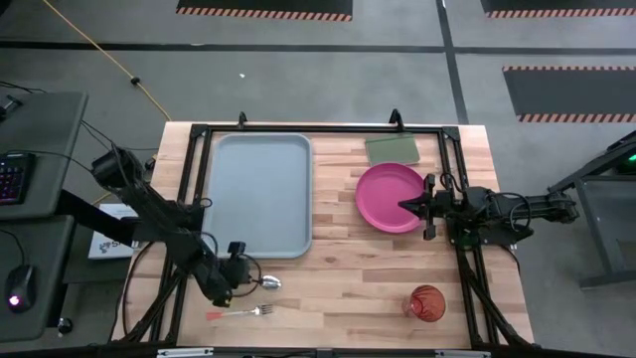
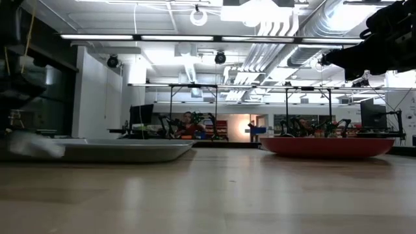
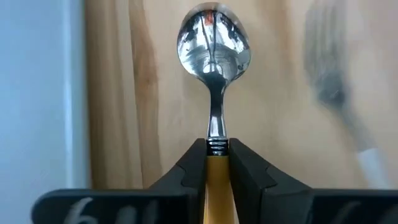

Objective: Pick and place plate/cup/fork/spoon on tray
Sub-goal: Put the yellow spoon on the top of the gray serving tray

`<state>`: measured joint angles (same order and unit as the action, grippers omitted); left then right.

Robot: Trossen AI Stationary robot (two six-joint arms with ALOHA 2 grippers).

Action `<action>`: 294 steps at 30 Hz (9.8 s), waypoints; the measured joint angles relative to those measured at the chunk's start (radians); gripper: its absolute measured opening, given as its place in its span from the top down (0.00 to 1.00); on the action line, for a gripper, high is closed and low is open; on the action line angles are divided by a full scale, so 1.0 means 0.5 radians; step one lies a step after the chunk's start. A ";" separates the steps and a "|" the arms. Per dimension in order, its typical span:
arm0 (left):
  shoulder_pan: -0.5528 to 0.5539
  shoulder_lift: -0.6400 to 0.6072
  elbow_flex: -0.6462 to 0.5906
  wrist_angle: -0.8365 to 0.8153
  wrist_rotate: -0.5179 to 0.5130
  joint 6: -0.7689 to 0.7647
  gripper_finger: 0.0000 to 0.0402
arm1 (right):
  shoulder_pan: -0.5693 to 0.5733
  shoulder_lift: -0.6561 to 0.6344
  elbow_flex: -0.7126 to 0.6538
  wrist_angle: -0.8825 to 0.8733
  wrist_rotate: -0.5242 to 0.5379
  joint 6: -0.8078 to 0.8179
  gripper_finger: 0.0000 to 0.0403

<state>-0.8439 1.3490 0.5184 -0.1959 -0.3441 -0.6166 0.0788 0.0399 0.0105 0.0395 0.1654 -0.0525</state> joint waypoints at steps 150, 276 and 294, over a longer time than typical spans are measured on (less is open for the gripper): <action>2.740 0.447 0.402 2.138 2.638 0.065 0.89 | -0.824 2.933 1.641 1.440 -1.276 -0.174 0.69; 2.830 -0.057 0.741 -0.706 0.361 1.752 0.97 | -1.233 3.133 1.639 1.442 -0.499 0.648 0.50; 3.418 0.490 0.740 -1.011 1.194 1.712 0.96 | -1.217 3.133 1.638 1.252 -0.505 0.626 0.50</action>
<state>0.8650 1.5939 0.8883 -0.7013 0.2531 0.2396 -0.5297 1.6062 0.8295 0.6657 -0.0872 0.2604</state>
